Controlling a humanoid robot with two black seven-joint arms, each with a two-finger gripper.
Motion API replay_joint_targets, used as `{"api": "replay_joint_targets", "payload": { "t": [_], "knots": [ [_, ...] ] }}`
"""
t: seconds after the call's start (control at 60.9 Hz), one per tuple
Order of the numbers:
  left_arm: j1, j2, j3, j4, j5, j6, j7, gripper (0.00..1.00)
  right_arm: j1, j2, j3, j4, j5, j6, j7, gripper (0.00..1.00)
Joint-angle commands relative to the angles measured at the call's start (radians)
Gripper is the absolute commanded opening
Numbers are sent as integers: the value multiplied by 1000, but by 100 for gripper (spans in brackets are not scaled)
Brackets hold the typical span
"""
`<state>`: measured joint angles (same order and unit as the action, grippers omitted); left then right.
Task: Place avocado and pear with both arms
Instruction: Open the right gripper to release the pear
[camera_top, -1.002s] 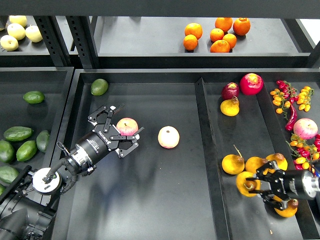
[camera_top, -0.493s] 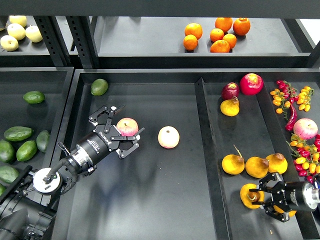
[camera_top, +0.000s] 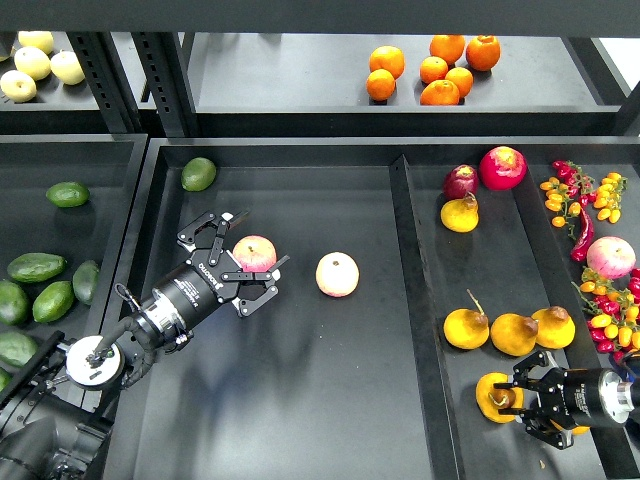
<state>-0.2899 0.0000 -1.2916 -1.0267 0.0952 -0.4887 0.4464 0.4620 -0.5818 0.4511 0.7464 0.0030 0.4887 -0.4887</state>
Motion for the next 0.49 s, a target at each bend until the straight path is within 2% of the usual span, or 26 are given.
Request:
{"api": "replay_joint_targets", "payload": {
  "t": [0.0, 0.066, 0.181, 0.476],
  "knots": [
    [0, 0, 0, -1, 0, 0, 0, 91, 1, 0, 8, 1, 0, 0, 0, 65],
    [0, 0, 0, -1, 0, 0, 0, 91, 4, 0, 9, 2, 0, 0, 0, 79],
    [0, 0, 0, -1, 0, 0, 0, 91, 12, -3, 9, 10, 2, 0, 0, 93],
    [-2, 0, 1, -1, 0, 0, 0, 91, 21, -16, 110, 57, 54, 0, 0, 93]
  ]
}}
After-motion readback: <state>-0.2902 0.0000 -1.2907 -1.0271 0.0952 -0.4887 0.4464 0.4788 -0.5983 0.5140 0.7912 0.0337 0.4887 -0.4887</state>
